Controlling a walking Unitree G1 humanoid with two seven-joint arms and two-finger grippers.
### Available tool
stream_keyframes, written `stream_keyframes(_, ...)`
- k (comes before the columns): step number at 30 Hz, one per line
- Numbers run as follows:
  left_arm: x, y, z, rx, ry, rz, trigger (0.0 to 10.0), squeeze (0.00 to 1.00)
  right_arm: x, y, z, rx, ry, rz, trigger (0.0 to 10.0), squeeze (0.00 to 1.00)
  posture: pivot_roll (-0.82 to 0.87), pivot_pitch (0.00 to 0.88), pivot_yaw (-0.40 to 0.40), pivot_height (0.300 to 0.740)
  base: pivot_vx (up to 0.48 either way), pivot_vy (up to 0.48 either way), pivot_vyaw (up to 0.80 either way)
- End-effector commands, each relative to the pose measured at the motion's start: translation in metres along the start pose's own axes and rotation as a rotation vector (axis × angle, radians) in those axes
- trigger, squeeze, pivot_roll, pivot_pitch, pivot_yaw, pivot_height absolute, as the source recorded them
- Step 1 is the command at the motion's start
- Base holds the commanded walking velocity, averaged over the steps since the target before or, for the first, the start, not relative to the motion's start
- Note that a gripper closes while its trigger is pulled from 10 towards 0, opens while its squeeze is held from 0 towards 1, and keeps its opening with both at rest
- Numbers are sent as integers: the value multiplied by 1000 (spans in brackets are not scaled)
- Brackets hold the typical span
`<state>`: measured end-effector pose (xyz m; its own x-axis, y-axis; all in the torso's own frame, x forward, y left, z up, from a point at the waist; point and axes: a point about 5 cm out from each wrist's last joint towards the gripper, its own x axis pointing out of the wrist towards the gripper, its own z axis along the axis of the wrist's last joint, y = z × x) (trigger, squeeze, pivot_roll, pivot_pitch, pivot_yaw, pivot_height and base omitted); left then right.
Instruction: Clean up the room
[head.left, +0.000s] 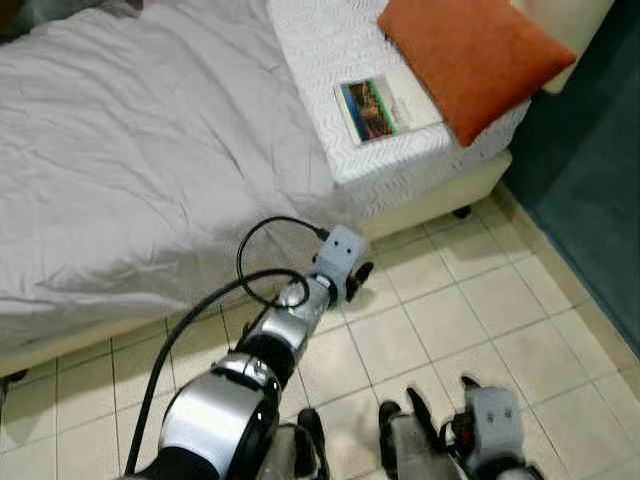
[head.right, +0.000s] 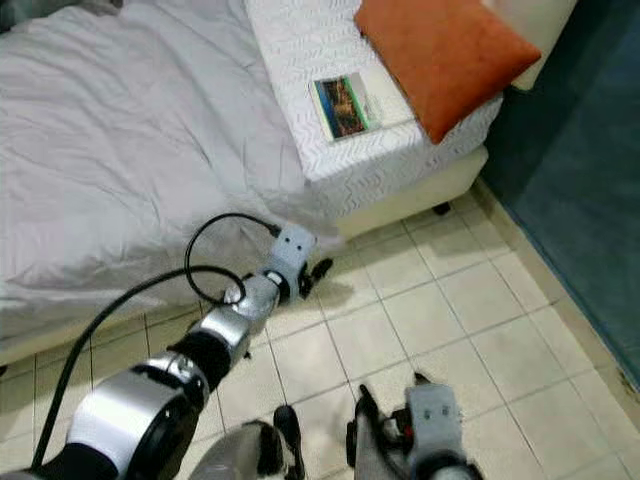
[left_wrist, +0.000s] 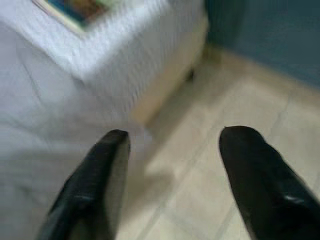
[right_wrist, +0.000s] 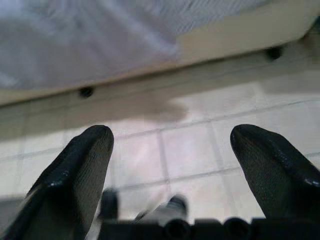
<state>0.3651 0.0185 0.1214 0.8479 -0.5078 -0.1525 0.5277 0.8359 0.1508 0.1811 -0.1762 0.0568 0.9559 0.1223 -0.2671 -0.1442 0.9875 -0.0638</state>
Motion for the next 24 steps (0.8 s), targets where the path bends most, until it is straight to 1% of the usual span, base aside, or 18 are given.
stream_keyframes(1, -6, -22, -20, -102, 13, -25, 10000, 1000, -4, -1, -10, 30, 32, -19, 10000, 0, -207, 222, 119, 740, 0, 0, 0)
stream_keyframes(2, -12, 3, -24, -93, -6, 35, 10000, 1000, 0, -4, -8, 30, 18, -36, 10000, 0, -179, 177, 115, 740, 0, 0, 0)
stream_keyframes(3, -12, 3, -24, -93, -6, 35, 10000, 1000, 0, -4, -8, 30, 18, -36, 10000, 0, -179, 177, 115, 740, 0, 0, 0)
stream_keyframes(4, -35, 54, -35, -83, -52, 164, 10000, 1000, 11, -11, -2, 32, -17, -54, 10000, 0, -130, 99, 106, 740, 0, 0, 0)
stream_keyframes(5, -44, 69, -39, -76, -62, 210, 10000, 1000, 20, -17, -1, 41, -26, -67, 10000, 0, -68, 29, 90, 740, 0, 0, 0)
stream_keyframes(6, -57, 84, -44, -77, -83, 262, 10000, 1000, 27, -21, 3, 54, -49, -83, 10000, 0, -68, 29, 90, 740, 0, 0, 0)
stream_keyframes(7, -66, 93, -47, -72, -97, 303, 10000, 1000, 33, -27, 6, 61, -66, -100, 10000, 0, -36, 0, 81, 740, 0, 0, 0)
stream_keyframes(8, -72, 98, -49, -69, -106, 328, 10000, 1000, 37, -30, 7, 65, -76, -110, 10000, 0, -36, 0, 81, 740, 0, 0, 0)
stream_keyframes(9, -84, 102, -52, -64, -129, 358, 10000, 1000, 43, -34, 12, 83, -95, -130, 10000, 0, 0, 0, 69, 740, 0, 0, 0)
stream_keyframes(10, -92, 104, -53, -62, -147, 376, 10000, 1000, 49, -38, 15, 94, -108, -142, 10000, 0, 16, 0, 62, 740, 0, 0, 0)
stream_keyframes(11, -92, 104, -53, -62, -147, 376, 10000, 1000, 49, -38, 15, 94, -108, -142, 10000, 0, 16, 0, 62, 740, 0, 0, 0)
stream_keyframes(12, -100, 103, -53, -59, -166, 379, 10000, 1000, 54, -42, 17, 103, -122, -154, 10000, 0, 32, 0, 54, 740, 0, 0, 0)
stream_keyframes(13, -111, 100, -54, -25, -182, 388, 10000, 0, 59, -46, 21, 109, -142, -171, 10000, 0, 62, 0, 41, 740, 0, 0, 0)
stream_keyframes(17, -138, 96, -64, 34, -180, 431, 10000, 0, 67, -52, 26, 125, -182, -200, 10000, 0, 88, 0, 27, 740, 0, 0, 0)
stream_keyframes(19, -143, 94, -70, 27, -159, 441, 10000, 0, 69, -52, 26, 126, -188, -201, 10000, 0, 89, 0, 25, 740, 0, 0, 0)
stream_keyframes(21, -148, 89, -89, -34, -83, 472, 10000, 0, 72, -49, 24, 126, -185, -199, 10000, 0, 85, 0, 20, 740, 0, 0, 0)
stream_keyframes(22, -146, 82, -98, -68, -39, 476, 10000, 0, 75, -47, 23, 124, -185, -191, 10000, 0, 75, 0, 18, 740, 0, 0, 0)
stream_keyframes(24, -143, 80, -100, -82, -26, 476, 10000, 0, 76, -46, 24, 121, -186, -185, 10000, 0, 75, 0, 18, 740, 0, 0, 0)
